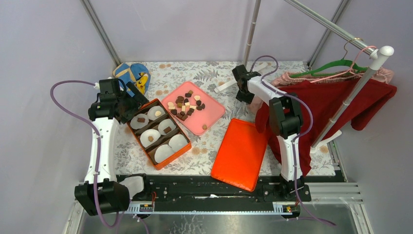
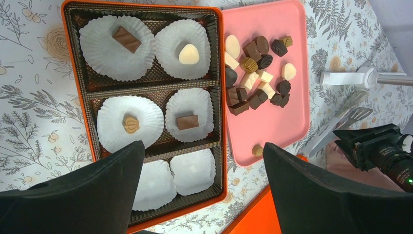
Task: Pack the chocolate
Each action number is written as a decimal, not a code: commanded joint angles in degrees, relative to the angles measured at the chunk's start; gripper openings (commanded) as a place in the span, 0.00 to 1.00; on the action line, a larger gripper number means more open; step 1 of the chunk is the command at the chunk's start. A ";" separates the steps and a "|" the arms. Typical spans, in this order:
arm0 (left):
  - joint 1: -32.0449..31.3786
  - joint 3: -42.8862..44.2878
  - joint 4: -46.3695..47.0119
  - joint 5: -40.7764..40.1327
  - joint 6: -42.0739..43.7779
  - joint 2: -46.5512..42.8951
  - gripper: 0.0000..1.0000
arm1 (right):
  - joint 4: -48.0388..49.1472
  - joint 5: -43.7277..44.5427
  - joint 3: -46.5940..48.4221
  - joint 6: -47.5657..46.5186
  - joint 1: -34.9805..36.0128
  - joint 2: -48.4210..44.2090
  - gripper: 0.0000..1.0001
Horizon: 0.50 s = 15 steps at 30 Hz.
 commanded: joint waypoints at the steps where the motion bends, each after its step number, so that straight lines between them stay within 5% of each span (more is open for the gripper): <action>1: -0.14 -0.78 3.28 -0.25 1.14 -0.83 0.99 | 6.85 0.48 -3.90 -3.95 0.09 -5.94 0.47; 8: -0.13 -0.93 3.28 0.16 1.08 -1.64 0.99 | 15.61 -1.34 -13.74 -4.42 0.06 -13.29 0.66; 15: -0.17 -1.47 3.74 1.59 0.92 -2.14 0.99 | 24.45 -3.18 -21.01 -3.78 0.60 -18.08 0.73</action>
